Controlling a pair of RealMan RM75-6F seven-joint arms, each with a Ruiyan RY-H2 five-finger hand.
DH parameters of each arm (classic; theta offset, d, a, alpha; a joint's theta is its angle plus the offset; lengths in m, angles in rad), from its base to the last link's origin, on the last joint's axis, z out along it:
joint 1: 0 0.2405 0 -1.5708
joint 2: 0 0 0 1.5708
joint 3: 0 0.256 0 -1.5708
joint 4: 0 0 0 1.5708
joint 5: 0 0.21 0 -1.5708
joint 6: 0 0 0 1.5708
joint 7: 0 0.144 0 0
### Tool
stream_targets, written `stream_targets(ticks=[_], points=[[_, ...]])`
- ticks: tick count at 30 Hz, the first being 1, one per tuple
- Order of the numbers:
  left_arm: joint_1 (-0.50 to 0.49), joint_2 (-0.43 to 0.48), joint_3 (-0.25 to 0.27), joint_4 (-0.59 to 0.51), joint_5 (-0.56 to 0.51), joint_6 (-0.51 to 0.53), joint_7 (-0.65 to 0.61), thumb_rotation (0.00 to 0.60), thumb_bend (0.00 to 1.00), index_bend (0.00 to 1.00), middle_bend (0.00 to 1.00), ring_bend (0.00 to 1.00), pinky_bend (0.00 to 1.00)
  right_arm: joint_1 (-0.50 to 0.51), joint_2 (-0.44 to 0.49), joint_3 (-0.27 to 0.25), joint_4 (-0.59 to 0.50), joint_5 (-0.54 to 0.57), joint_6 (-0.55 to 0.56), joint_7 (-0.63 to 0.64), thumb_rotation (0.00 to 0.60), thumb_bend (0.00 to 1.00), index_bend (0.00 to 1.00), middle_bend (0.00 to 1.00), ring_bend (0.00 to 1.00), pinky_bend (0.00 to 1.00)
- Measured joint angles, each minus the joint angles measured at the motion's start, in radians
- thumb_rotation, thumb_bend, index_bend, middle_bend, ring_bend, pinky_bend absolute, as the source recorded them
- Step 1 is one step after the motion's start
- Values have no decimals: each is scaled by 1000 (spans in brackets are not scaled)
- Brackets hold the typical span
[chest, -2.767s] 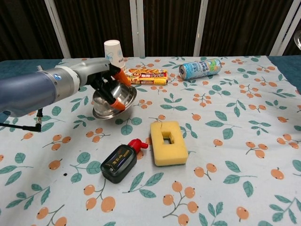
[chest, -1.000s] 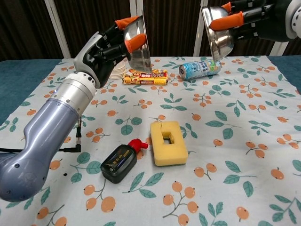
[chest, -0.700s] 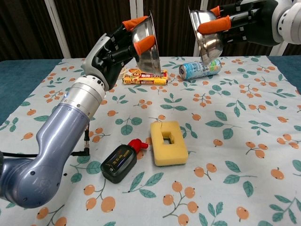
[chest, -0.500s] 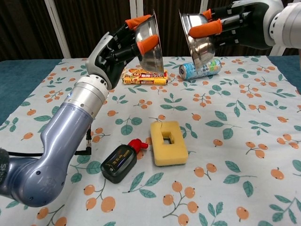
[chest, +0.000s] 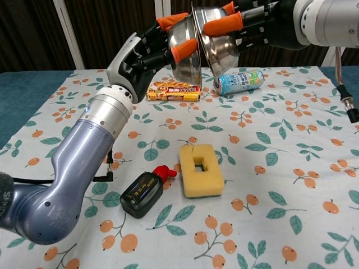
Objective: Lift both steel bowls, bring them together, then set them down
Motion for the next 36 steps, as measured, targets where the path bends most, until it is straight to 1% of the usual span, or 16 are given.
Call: stream_targets(ticks=[5,11,19,23,28,36], points=[[0,-1,-2,-3,-1,8,6,600,61,360,276,199,456,29,-2,16,-53,53,29,-47,600,160,501,381,481,474],[-6,-1,-9,-21,6,37,13,600,61,360,275,199,456,47,3,20,-99,103,31,-72,600,161,501,381,481,474],[8,24,0,-65,24,74,24,600,60,360,275,199,456,38,24,25,-85,136,28,-65,600,167,501,381,481,474],[29,45,15,-81,36,99,36,600,61,360,276,199,456,21,43,37,-72,138,25,-45,600,166,501,381,481,474],[49,76,19,-102,40,120,47,600,60,361,276,199,455,5,72,52,-61,146,7,-26,600,167,501,381,481,474],[73,133,21,-165,55,161,117,600,61,365,277,199,456,-2,102,66,-54,163,-23,-14,600,167,501,381,481,474]])
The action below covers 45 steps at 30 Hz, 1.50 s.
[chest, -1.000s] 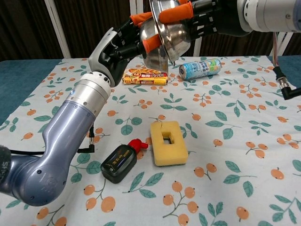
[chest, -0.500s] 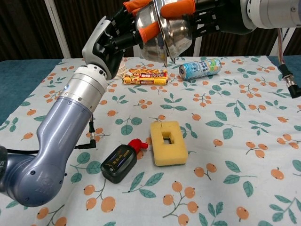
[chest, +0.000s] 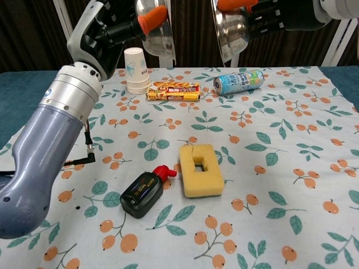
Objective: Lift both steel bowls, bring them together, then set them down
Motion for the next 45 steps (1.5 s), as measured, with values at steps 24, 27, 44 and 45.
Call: stream_targets(ticks=[24,27,44,45], points=[[-28,-78,30,59,16,-11,27,600,60,366,277,199,454,90,-66,13,-85,107,32,-10,600,176,501,381,481,475],[-34,-94,31,74,19,-7,22,600,61,366,277,199,454,96,-67,12,-95,115,36,-18,600,176,501,381,481,475],[-7,95,23,-97,53,36,303,600,72,400,290,199,454,65,-1,-79,-11,-41,126,-173,600,178,511,381,481,474],[1,124,26,-133,52,31,360,600,72,402,289,199,453,64,-2,-92,-2,-64,138,-191,600,178,512,381,481,474]])
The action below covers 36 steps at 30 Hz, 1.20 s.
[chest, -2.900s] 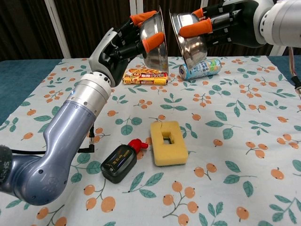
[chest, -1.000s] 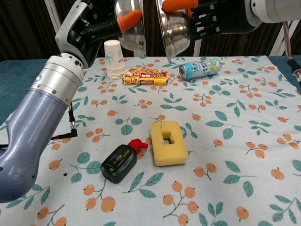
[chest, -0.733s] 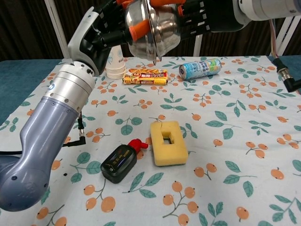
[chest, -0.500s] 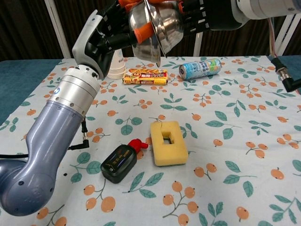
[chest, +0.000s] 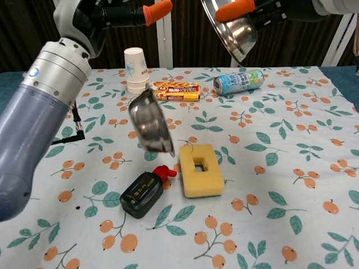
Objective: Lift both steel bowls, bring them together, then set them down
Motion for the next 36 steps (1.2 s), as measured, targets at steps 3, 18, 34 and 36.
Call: stream_targets(ticks=[3,18,34,36], points=[[23,82,8,-112,-9,-20,152,600,72,400,282,197,443,-4,-12,-41,37,-74,51,-57,600,178,513,381,480,474],[97,397,18,-478,-146,-141,907,600,71,313,136,80,234,28,-44,-159,179,-137,111,-367,600,183,525,381,481,475],[202,608,102,-741,-407,-165,1459,600,55,252,87,73,202,32,-45,-273,244,-153,33,-547,600,186,531,381,481,474],[219,634,117,-783,-453,-160,1500,600,55,249,86,73,202,34,-43,-286,252,-128,6,-568,600,185,531,381,481,475]])
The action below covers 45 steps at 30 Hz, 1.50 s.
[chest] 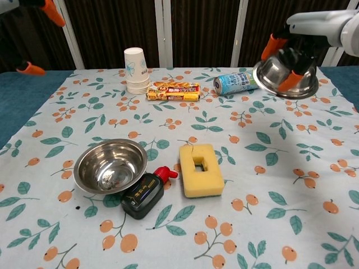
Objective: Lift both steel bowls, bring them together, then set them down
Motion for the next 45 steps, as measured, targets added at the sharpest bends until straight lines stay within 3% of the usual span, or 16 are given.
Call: stream_targets(ticks=[6,19,29,37,45], points=[[44,73,27,-65,-109,-4,21,600,41,242,82,73,202,2,-14,-36,59,39,-61,-31,600,185,531,381,480,475],[85,115,59,-15,-81,-73,-162,600,23,221,51,42,189,-18,-118,-67,235,54,-162,12,600,181,518,374,424,472],[102,119,77,42,-31,-95,-237,600,23,220,49,42,189,-30,-212,-84,366,53,-224,34,600,4,214,70,156,281],[102,114,88,49,-5,-112,-256,600,23,207,37,42,189,-34,-219,-63,377,25,-224,56,600,0,158,4,121,225],[127,136,97,13,35,-76,-273,600,21,197,28,33,189,-53,-155,-34,300,-5,-208,94,600,0,134,0,119,193]])
